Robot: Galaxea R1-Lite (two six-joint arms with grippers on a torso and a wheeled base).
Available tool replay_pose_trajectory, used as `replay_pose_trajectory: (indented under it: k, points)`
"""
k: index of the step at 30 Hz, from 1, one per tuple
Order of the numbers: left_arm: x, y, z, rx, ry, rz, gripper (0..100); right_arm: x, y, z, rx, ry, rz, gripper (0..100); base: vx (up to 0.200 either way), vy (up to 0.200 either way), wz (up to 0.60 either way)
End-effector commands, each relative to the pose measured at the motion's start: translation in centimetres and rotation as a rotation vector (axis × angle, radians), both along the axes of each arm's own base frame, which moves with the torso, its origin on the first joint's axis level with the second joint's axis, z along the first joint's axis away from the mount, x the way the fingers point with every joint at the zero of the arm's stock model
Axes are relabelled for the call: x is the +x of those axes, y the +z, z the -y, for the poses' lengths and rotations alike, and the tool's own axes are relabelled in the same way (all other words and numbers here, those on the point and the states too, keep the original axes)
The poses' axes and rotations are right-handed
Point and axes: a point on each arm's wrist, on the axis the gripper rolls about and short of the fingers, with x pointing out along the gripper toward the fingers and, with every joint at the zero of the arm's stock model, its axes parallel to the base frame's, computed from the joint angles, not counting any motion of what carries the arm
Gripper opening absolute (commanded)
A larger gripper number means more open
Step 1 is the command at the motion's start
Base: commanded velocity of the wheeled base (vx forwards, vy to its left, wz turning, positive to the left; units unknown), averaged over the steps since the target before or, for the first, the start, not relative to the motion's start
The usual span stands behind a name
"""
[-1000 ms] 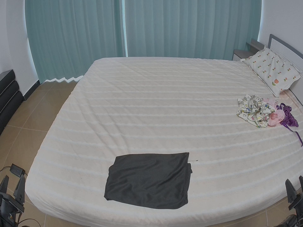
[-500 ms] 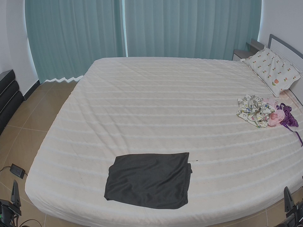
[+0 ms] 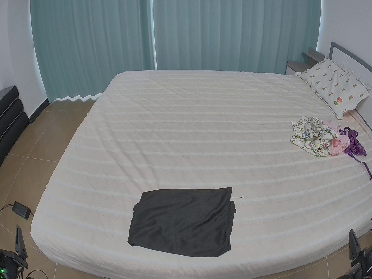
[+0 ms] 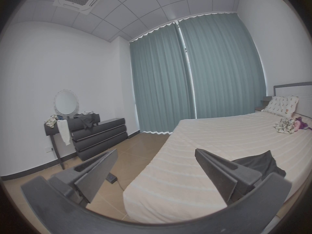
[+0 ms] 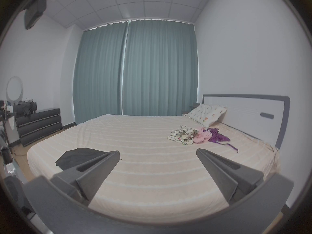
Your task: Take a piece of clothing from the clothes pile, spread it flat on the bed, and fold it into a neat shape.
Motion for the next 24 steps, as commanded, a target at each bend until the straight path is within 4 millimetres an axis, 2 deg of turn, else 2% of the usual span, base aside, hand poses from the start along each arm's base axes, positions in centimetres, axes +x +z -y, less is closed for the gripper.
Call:
replay_pose_trajectory:
  k: [1,7,13,16,19,24]
  points:
    - [-0.05,-0.73,0.33,-0.003,-0.131,0.013,100,0.12,0.12,0.04,0.041,-0.011,-0.041,100,0.000,0.000,0.00]
    - [0.05,-0.72,0.74,-0.074,-0.322,0.037,100,-0.20,-0.01,-0.23,0.067,0.105,-0.018,100,0.000,0.000,0.00]
    - [0.07,-0.83,0.94,-0.015,-0.411,0.008,100,-0.11,0.05,-0.40,-0.025,0.174,0.032,100,0.000,0.000,0.00]
    - [0.08,-0.85,0.95,-0.024,-0.413,0.008,100,-0.07,0.05,-0.64,0.037,0.285,0.048,100,0.000,0.000,0.00]
    - [0.09,-1.08,0.96,-0.090,-0.420,0.001,100,-0.06,0.07,-0.64,0.110,0.289,0.048,100,0.000,0.000,0.00]
    - [0.09,-1.41,1.00,-0.086,-0.436,-0.034,100,-0.04,0.09,-0.52,0.102,0.233,0.049,100,0.000,0.000,0.00]
